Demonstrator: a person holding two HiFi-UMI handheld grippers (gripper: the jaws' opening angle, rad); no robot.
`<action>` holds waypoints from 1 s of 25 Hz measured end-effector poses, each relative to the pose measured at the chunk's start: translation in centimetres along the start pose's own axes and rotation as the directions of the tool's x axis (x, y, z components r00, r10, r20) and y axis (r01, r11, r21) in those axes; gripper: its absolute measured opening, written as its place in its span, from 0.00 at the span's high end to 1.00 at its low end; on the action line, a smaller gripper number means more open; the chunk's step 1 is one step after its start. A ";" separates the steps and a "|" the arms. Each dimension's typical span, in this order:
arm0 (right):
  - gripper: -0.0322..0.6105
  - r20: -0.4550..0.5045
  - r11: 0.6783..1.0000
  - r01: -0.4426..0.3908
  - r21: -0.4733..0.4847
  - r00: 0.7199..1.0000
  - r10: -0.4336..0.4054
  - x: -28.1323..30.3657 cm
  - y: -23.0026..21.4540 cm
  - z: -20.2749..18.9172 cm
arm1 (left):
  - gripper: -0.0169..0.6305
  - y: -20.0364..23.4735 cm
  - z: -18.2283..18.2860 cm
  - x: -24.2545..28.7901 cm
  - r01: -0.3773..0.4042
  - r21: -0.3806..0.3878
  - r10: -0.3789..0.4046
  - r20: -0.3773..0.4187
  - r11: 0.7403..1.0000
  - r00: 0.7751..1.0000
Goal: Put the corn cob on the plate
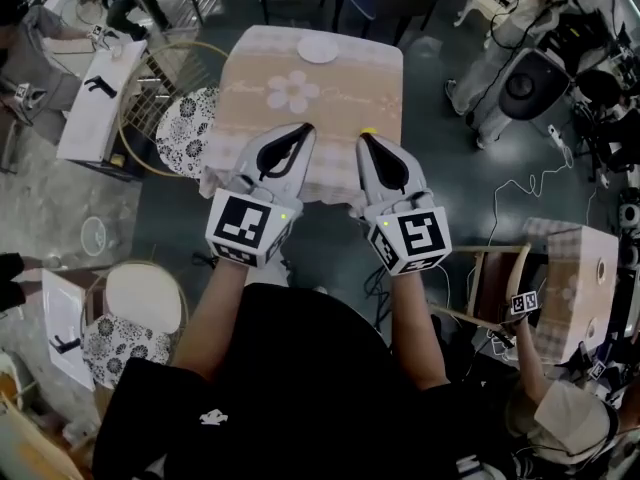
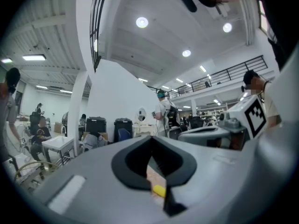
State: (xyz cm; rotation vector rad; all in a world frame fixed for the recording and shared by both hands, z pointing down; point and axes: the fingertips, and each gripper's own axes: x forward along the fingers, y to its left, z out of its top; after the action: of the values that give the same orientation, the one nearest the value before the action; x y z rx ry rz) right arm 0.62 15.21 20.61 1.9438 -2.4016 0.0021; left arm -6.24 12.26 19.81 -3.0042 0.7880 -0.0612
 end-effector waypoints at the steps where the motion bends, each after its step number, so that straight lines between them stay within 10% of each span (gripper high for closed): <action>1: 0.95 -0.005 1.000 0.006 0.001 1.000 -0.006 0.7 -0.2 0.0 | 0.97 0.6 -0.1 0.4 0.007 -0.005 -0.007 -0.002 1.000 1.000; 25: 0.95 -0.147 0.972 0.234 0.008 0.962 -0.230 13.5 -4.5 -3.1 | 0.97 14.5 -3.7 6.6 0.170 -0.105 -0.175 -0.042 0.980 0.984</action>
State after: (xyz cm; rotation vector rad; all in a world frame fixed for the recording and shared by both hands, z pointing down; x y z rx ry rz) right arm 2.31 1.21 24.13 2.1431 -2.0828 0.1603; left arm -7.81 -3.69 23.07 -3.1726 0.5480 -0.1068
